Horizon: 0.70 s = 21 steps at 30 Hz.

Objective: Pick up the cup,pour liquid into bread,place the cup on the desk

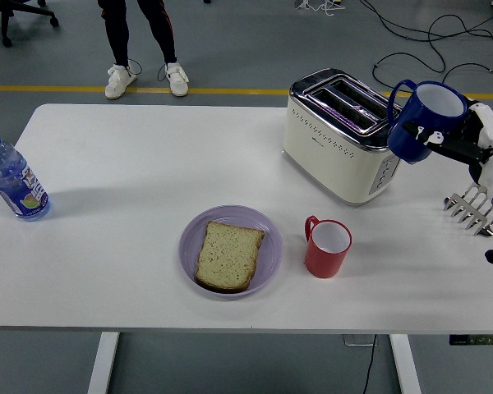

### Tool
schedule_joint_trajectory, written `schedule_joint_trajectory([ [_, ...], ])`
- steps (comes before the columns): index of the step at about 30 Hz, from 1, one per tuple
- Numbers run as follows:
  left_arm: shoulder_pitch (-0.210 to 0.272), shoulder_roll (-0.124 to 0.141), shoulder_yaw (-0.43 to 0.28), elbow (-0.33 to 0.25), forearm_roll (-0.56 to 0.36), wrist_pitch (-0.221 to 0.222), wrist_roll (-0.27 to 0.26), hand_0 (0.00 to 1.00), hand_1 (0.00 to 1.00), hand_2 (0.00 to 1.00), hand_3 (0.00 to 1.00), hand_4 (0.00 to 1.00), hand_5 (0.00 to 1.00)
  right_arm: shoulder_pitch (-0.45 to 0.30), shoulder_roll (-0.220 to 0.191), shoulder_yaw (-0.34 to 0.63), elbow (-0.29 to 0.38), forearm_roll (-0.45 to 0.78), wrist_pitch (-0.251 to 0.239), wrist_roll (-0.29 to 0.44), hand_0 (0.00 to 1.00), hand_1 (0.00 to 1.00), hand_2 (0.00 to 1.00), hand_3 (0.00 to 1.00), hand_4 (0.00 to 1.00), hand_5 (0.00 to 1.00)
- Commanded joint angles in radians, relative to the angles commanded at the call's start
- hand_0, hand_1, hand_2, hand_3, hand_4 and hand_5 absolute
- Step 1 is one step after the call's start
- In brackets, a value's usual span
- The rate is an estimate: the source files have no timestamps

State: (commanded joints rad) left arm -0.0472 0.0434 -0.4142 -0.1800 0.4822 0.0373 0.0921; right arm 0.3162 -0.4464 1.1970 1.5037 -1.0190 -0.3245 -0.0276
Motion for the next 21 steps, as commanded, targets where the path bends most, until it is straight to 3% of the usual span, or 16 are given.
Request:
schedule_joint_trajectory([
  [7, -0.001, 0.0, -0.01, 0.0, 0.013, 0.0, 0.002, 0.676, 0.715, 0.744, 0.672, 0.428, 0.942, -0.077, 0.03, 0.015, -0.05, -0.016, -0.07, 0.099, 0.494, 0.421, 0.537, 0.556, 0.579, 0.055],
  [21, -0.005, -0.001, -0.002, 0.0, 0.003, 0.0, 0.0, 0.675, 0.715, 0.743, 0.671, 0.427, 0.942, -0.169, 0.068, -0.007, -0.183, -0.133, -0.099, 0.182, 0.534, 0.427, 0.541, 0.555, 0.569, 0.044],
])
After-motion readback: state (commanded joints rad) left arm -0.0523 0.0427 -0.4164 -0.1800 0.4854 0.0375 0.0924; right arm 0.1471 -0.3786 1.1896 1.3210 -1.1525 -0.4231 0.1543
